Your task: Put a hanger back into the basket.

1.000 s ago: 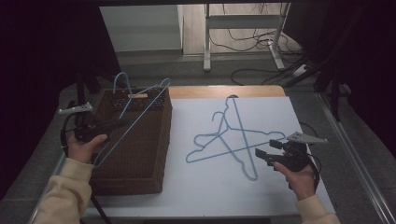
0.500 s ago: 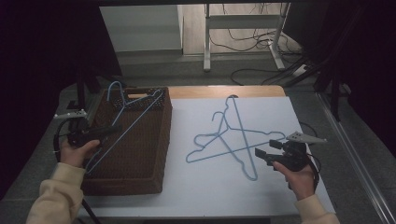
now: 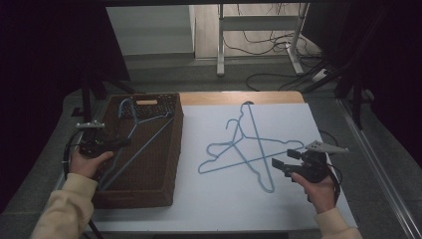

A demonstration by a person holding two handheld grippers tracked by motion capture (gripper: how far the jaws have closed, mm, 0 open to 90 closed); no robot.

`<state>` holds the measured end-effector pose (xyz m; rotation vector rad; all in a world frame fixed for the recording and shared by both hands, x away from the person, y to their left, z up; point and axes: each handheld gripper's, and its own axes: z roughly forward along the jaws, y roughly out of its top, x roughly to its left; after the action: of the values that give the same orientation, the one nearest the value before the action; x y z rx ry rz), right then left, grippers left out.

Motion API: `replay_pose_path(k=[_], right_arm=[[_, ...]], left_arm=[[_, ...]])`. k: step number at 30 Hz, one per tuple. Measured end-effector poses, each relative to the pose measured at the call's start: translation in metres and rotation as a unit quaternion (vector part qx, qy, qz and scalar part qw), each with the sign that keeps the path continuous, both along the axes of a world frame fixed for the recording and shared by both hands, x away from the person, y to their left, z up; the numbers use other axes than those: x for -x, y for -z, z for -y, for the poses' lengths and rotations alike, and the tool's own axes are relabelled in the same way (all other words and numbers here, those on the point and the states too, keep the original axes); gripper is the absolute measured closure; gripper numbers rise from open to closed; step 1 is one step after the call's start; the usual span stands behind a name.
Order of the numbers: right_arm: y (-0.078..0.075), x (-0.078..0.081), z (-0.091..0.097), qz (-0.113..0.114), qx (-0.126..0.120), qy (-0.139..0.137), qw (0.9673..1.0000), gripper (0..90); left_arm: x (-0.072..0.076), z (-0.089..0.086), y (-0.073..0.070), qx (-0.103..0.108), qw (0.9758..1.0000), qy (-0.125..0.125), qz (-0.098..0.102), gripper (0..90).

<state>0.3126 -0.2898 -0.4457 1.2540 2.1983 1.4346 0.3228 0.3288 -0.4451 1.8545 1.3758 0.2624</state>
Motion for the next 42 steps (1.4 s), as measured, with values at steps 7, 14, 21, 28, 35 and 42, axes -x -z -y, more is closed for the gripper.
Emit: replay_pose_path(k=[7, 14, 21, 28, 35, 42], right_arm=[[0.000, 0.000, -0.001, 0.000, 0.000, -0.001, 1.0000, 19.1], [0.000, 0.000, -0.004, -0.003, 0.005, -0.007, 1.0000, 17.9], [0.001, -0.001, -0.008, -0.006, 0.032, -0.013, 0.9994, 17.1], [0.004, -0.001, -0.013, -0.013, 0.054, -0.019, 0.9983, 17.1], [0.005, -0.002, -0.015, -0.020, 0.071, -0.026, 0.9969, 19.1], [0.007, -0.002, -0.015, -0.027, 0.087, -0.035, 0.9952, 20.0]], left_arm=[[0.013, 0.013, -0.015, -0.060, 0.9971, -0.024, 0.041, 41.4], [0.030, 0.050, -0.032, -0.026, 0.9971, 0.045, 0.056, 27.8], [0.043, 0.092, -0.034, -0.005, 0.9930, 0.102, 0.060, 23.2], [0.053, 0.127, -0.035, 0.009, 0.9879, 0.139, 0.068, 21.8], [0.059, 0.146, -0.031, 0.014, 0.9845, 0.159, 0.073, 21.3], [0.061, 0.154, -0.028, 0.011, 0.9832, 0.166, 0.076, 21.3]])
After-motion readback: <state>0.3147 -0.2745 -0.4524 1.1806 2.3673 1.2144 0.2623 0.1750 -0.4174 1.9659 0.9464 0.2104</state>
